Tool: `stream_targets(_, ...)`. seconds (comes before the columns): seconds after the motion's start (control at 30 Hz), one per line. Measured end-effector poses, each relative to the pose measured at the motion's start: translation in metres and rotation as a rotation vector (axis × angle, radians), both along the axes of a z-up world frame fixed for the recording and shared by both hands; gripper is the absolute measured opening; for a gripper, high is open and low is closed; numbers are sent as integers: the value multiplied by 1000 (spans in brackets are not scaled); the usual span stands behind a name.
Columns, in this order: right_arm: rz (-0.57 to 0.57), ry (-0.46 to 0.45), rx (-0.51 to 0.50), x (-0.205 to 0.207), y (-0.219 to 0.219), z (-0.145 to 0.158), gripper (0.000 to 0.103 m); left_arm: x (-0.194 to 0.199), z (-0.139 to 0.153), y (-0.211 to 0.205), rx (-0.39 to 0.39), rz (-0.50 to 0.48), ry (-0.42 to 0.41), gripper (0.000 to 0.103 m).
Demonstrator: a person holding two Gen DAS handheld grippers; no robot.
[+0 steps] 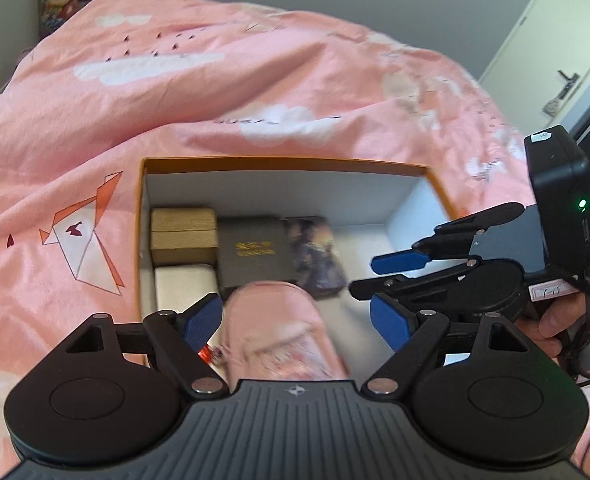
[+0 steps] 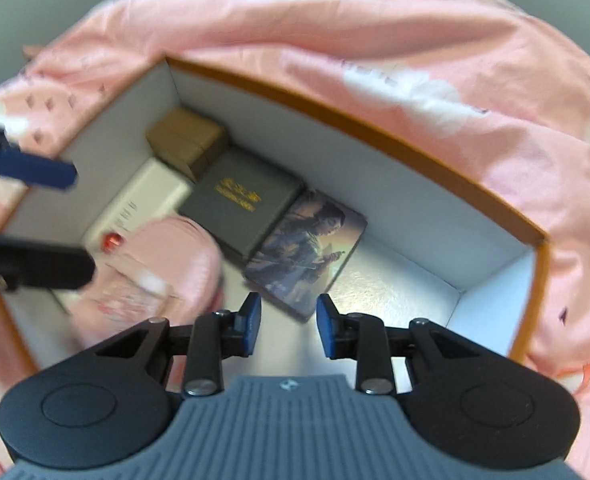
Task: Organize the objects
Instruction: 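Move both tools to the plush toys beside the box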
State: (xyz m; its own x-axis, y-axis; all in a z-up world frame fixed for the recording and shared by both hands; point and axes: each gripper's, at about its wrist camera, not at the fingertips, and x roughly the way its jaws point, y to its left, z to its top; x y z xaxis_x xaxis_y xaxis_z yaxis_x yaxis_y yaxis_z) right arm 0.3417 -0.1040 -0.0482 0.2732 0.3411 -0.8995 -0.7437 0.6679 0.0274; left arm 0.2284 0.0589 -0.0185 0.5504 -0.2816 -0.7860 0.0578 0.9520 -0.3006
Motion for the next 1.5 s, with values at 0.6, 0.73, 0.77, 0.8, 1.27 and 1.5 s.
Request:
stream_targets(0.6,-367,-112,299,-170,-104,54,58,-109,4,-40,-128,-133,33,94)
stream_targets(0.73,-449,-78,296,-201,-124,36,58,-119,-21,-46,-187,-120,129,92)
stream_targets(0.77,-471,-69,290,-207,-128,33,58,-121,-28,-48,-202,-114,154,92)
stream_targets(0.8,-494,-58,290,-212,-132,29,58,-123,-36,-49,-216,-107,180,92)
stream_targets(1.27,-589,51,247,-234,-150,4,53,-137,-109,-52,-372,-20,434,90)
stream_targets(1.5,-605,100,227,-230,-156,-2,53,-131,-122,-62,-418,-7,462,84)
